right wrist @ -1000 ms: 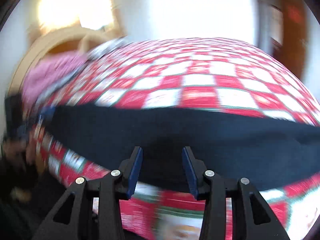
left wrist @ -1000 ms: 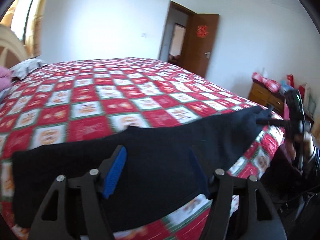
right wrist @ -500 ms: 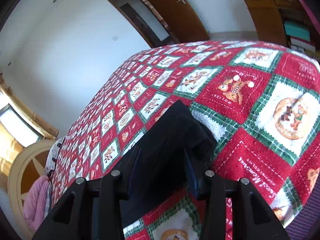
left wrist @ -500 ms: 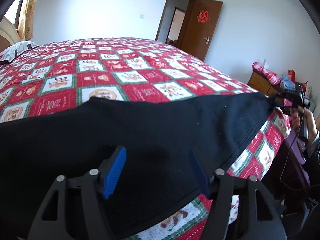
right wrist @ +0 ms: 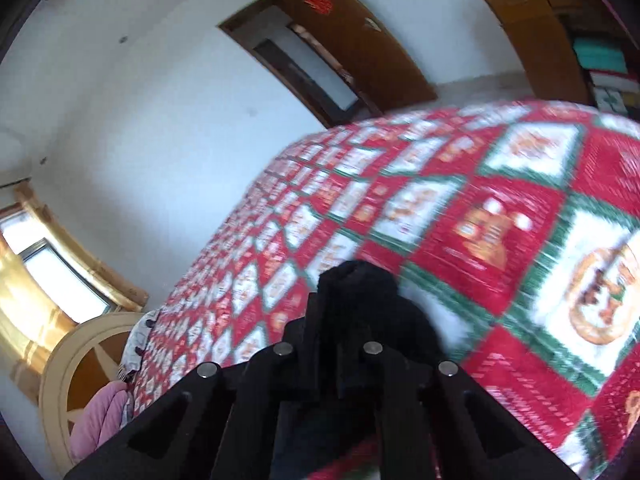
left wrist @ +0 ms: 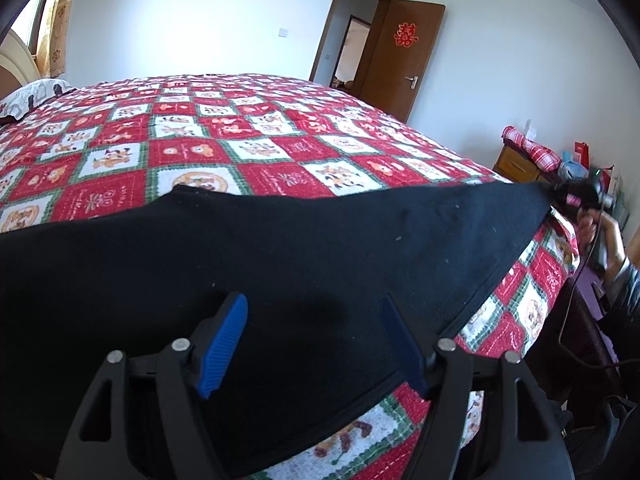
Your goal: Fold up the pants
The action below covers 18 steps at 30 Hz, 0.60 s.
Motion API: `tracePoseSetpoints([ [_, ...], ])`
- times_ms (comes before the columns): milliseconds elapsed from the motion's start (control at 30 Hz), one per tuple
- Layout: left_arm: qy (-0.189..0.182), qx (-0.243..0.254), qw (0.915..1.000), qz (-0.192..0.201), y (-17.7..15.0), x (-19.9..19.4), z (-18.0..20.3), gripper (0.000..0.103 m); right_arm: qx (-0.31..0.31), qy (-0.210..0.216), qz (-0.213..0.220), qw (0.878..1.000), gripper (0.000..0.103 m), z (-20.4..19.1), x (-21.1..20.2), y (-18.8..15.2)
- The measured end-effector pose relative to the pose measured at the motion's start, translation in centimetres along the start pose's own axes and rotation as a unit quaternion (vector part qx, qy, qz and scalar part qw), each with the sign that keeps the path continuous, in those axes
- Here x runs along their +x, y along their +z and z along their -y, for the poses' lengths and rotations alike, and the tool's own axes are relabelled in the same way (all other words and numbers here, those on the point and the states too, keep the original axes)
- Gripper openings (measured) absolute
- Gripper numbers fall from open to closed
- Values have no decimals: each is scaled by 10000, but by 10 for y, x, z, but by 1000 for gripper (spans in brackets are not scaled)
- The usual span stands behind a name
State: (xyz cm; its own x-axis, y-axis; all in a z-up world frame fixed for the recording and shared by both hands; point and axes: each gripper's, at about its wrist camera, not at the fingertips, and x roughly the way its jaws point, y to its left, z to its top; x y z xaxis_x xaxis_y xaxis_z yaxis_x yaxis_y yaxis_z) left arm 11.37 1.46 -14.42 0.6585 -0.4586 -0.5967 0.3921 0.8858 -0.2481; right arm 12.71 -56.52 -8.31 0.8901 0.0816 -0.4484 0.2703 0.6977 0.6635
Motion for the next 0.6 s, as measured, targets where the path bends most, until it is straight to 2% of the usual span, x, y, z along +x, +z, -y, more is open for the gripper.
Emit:
tracePoseSetpoints([
  [100,-12,137,9999,-61,1,1,7,76,202,-231,-322,9990,4,32,15,-5],
  [200,-16,237,9997,-34,5,-5,15,76,-282,-427,-290,9983,10,20,14,-9],
  [300,-87,444,9989,116,13,-13,31,76,-371,-541,-209,9976,26,15,13,-6],
  [333,-139,543,9984,123,17,-12,39,76,-350,-656,-90,9972,41,16,9,-3],
  [400,-184,793,9967,36,24,-5,55,77,-249,-895,209,9955,53,21,-2,3],
  [500,-234,1088,9938,-60,31,10,73,77,-136,-1164,551,9916,53,30,-20,17],
  [600,-379,1098,9931,-152,41,26,82,77,-421,-1001,490,9929,53,20,-19,34],
])
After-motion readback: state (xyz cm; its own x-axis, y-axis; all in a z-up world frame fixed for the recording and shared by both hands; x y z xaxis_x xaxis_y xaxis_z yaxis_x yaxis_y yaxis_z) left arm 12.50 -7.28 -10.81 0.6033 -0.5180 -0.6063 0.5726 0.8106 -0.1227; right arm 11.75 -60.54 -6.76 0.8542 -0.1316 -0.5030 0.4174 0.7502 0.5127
